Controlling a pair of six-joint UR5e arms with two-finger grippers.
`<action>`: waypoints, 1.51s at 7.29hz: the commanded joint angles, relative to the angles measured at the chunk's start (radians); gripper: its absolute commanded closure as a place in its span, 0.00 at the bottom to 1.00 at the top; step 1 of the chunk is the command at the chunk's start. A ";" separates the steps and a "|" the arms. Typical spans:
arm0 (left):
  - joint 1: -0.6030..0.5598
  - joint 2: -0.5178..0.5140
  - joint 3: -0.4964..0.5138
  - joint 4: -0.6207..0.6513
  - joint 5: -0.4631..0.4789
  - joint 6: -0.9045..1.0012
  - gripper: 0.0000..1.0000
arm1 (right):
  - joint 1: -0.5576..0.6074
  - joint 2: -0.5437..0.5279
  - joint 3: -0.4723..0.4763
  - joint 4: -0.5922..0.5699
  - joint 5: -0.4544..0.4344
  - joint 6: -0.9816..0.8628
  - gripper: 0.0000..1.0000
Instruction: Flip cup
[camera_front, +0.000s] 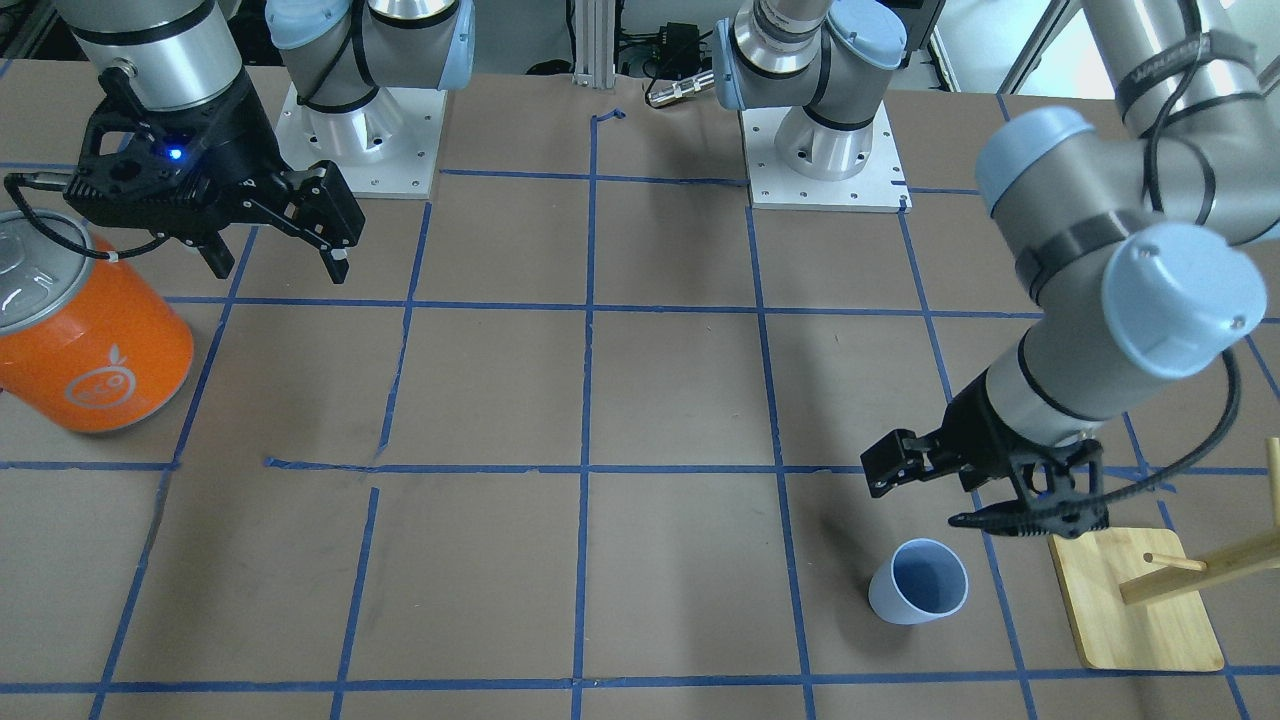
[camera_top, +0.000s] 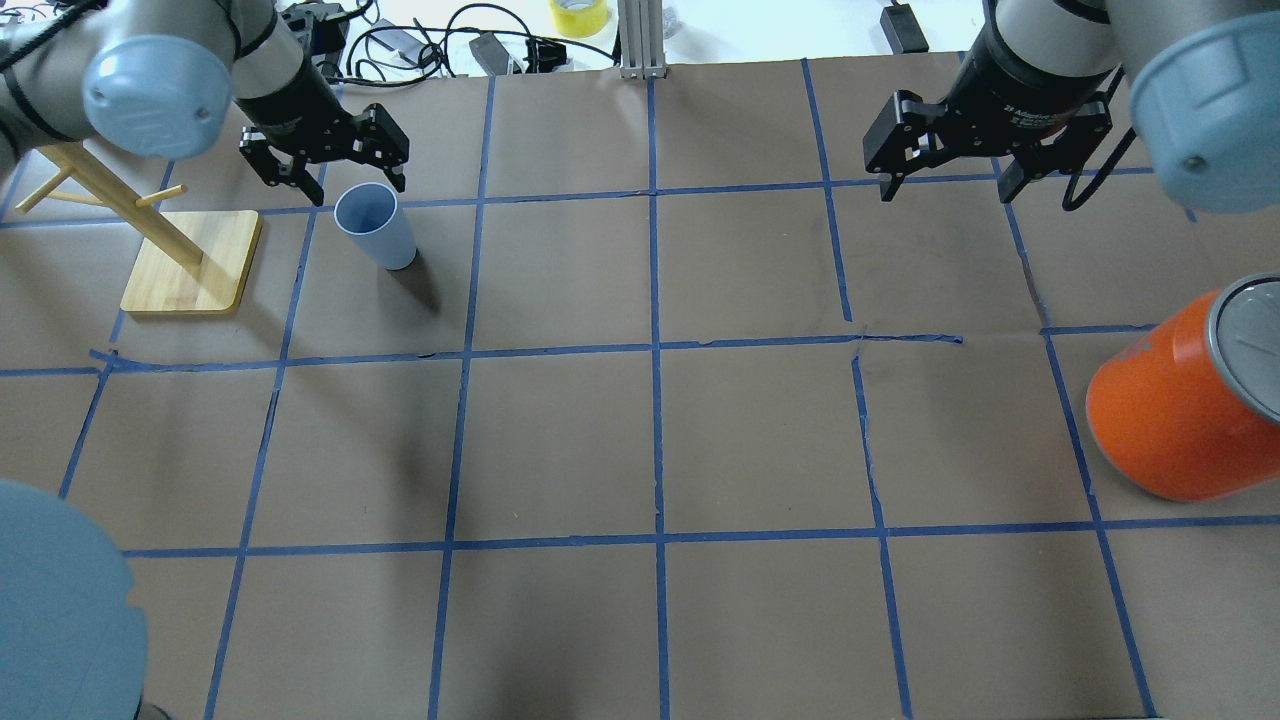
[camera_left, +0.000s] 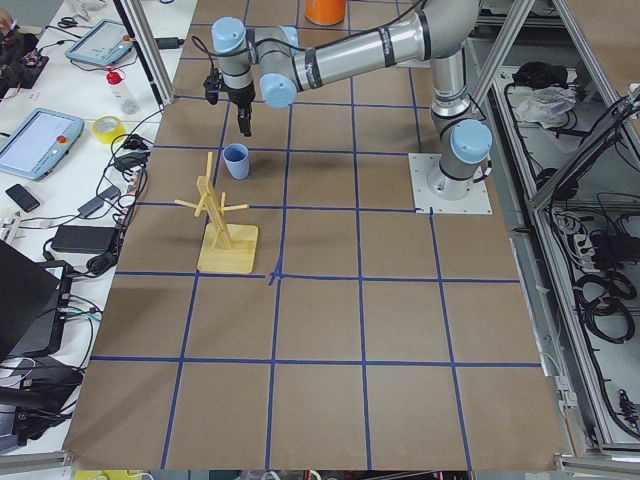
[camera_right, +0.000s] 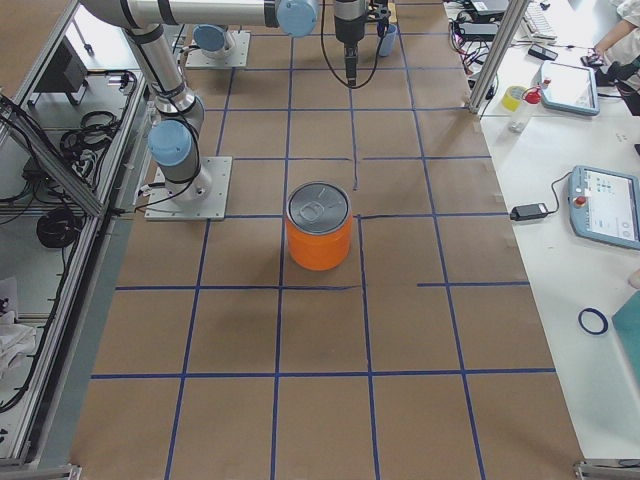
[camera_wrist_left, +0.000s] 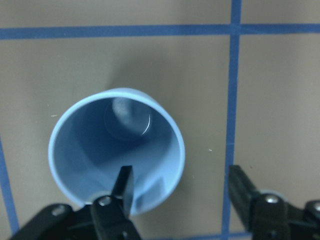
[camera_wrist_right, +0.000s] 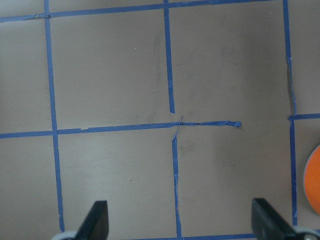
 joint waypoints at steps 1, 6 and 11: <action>-0.005 0.186 -0.004 -0.170 0.062 -0.020 0.00 | 0.000 0.000 0.000 -0.001 0.000 0.000 0.00; -0.140 0.290 -0.113 -0.161 0.106 -0.035 0.00 | 0.000 0.000 0.000 0.001 0.000 0.000 0.00; -0.162 0.322 -0.116 -0.150 0.059 -0.019 0.00 | 0.000 0.000 0.002 0.001 0.000 0.003 0.00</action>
